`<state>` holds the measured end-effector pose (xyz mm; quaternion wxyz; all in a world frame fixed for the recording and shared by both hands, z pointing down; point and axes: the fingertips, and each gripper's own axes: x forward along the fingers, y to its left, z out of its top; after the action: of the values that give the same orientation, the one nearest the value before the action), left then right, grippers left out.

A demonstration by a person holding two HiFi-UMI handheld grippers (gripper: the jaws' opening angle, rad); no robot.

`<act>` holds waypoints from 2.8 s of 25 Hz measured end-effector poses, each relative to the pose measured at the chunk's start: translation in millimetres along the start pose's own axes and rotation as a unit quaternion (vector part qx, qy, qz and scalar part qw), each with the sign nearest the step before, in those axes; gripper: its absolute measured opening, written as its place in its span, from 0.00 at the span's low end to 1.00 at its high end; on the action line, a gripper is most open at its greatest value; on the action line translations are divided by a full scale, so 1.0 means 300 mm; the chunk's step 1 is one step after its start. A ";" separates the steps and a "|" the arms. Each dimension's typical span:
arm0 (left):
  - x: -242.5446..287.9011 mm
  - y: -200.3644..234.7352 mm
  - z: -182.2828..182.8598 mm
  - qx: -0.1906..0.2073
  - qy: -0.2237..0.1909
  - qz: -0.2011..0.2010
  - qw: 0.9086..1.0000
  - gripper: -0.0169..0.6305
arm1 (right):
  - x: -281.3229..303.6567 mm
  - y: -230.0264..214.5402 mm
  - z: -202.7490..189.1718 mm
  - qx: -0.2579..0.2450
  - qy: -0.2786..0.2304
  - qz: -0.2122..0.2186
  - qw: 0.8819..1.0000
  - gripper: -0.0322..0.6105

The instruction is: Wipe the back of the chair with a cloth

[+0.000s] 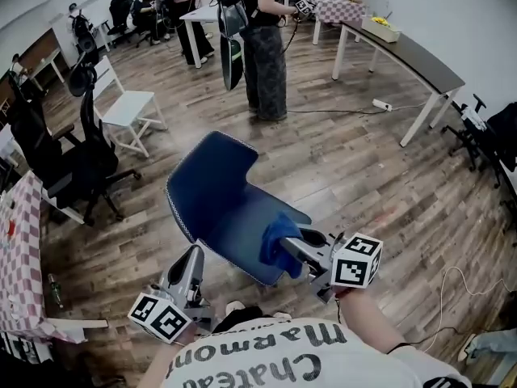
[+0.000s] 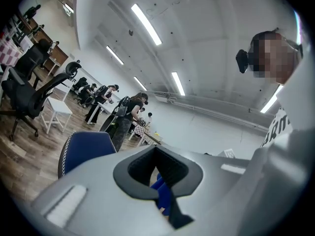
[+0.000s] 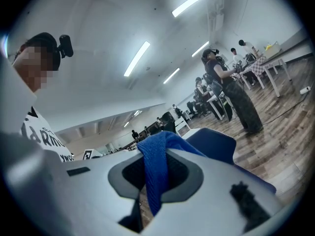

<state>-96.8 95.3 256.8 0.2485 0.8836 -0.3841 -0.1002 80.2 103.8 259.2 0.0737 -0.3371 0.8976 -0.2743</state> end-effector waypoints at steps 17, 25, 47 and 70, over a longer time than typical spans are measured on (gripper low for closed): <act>0.005 0.323 0.183 -0.017 0.020 -0.023 0.999 0.03 | 0.454 0.037 0.044 0.001 0.016 0.004 1.000 0.13; -0.006 0.419 0.202 -0.001 0.020 -0.023 1.000 0.03 | 0.598 0.042 0.042 -0.006 0.047 0.005 0.999 0.13; 0.194 0.421 0.117 -0.025 -0.065 0.157 0.985 0.03 | 0.741 -0.165 0.007 -0.015 0.203 0.193 0.960 0.13; -0.042 0.421 -0.061 -0.054 -0.118 0.396 0.909 0.03 | 1.095 -0.341 -0.283 -0.008 0.290 0.231 0.929 0.13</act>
<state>-178.2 37.7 337.3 0.2682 0.6258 -0.7229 -0.1180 -139.3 -134.3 403.0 -0.1311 -0.0263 0.9352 -0.3280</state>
